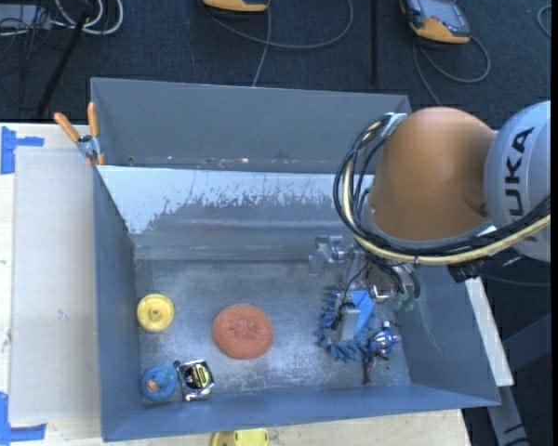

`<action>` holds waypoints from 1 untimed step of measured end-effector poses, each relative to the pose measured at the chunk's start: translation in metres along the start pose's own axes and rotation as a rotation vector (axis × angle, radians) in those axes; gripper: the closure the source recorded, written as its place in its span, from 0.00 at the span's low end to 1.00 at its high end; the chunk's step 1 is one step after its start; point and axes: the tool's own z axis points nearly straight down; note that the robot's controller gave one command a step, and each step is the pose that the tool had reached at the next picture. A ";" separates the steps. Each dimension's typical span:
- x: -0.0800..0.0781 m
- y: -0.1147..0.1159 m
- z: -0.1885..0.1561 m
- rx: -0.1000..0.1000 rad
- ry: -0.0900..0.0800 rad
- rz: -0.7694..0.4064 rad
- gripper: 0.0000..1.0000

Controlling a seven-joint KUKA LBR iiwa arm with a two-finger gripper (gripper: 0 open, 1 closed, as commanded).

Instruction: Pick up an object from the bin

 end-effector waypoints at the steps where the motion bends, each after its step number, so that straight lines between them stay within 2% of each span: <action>1: -0.001 0.000 -0.004 0.000 -0.008 0.002 0.00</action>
Offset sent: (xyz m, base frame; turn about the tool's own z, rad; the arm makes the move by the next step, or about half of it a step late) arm 0.0185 -0.1269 -0.1656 0.1103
